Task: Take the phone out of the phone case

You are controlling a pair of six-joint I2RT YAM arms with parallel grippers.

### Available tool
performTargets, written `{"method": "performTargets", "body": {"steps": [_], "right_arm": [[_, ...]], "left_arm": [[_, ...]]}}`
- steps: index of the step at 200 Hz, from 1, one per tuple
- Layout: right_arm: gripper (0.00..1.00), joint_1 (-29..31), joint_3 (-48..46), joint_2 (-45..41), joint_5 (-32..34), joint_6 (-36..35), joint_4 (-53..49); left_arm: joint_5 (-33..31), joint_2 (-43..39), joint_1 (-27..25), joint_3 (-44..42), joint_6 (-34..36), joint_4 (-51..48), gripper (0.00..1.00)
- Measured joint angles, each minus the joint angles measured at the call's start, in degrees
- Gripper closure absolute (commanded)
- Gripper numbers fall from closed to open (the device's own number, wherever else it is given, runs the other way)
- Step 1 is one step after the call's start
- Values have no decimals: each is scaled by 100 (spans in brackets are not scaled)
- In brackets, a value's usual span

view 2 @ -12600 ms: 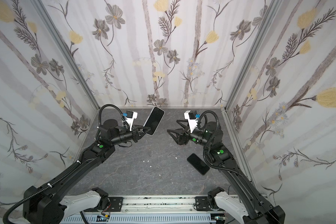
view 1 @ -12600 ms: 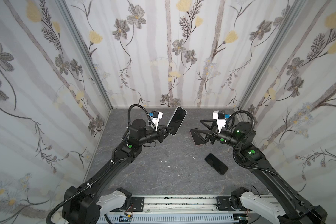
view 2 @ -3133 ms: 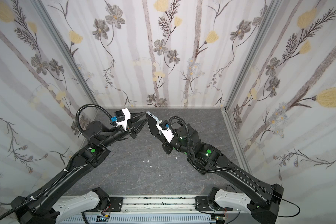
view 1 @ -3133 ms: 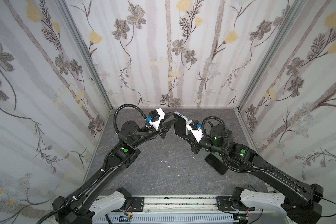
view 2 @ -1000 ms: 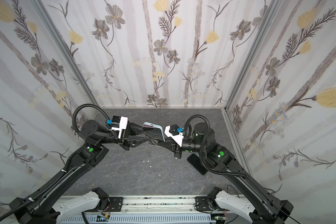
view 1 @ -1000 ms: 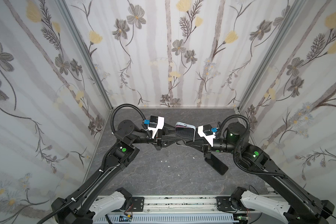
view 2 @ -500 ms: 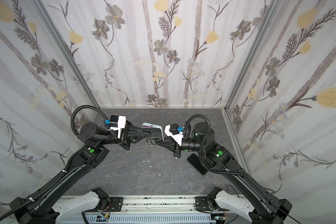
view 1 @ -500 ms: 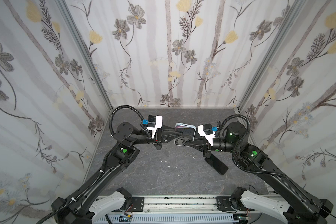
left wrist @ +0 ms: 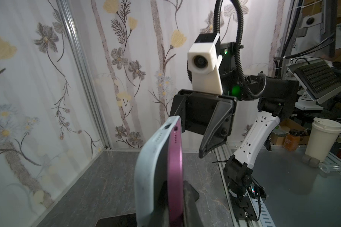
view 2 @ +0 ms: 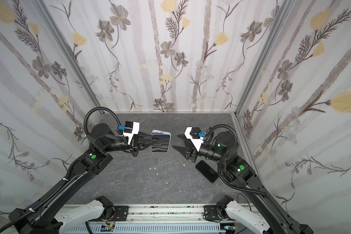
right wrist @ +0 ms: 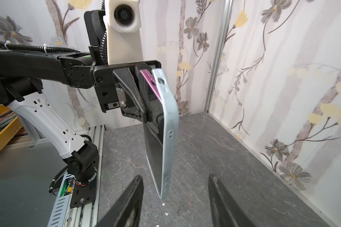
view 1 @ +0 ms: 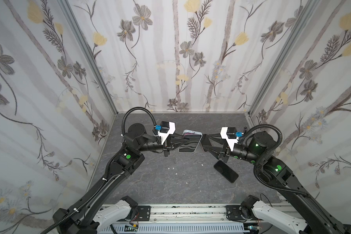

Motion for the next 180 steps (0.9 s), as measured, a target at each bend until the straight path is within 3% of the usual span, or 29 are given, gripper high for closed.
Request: {"method": "performTargets", "body": {"steps": [46,89,180], "right_arm": [[48,-68,1134,651,264,46,-1010],[47,-87,1917,1342,-39,52,-2057],[49,-116,2697,2450,-1075,-258,-3373]], "left_arm": [[-671,297,-238,341,1123,-1438,100],[-1272,525,-621,533,1937,-2376,100],[-1773,555,-940,603,2586,-2944,100]]}}
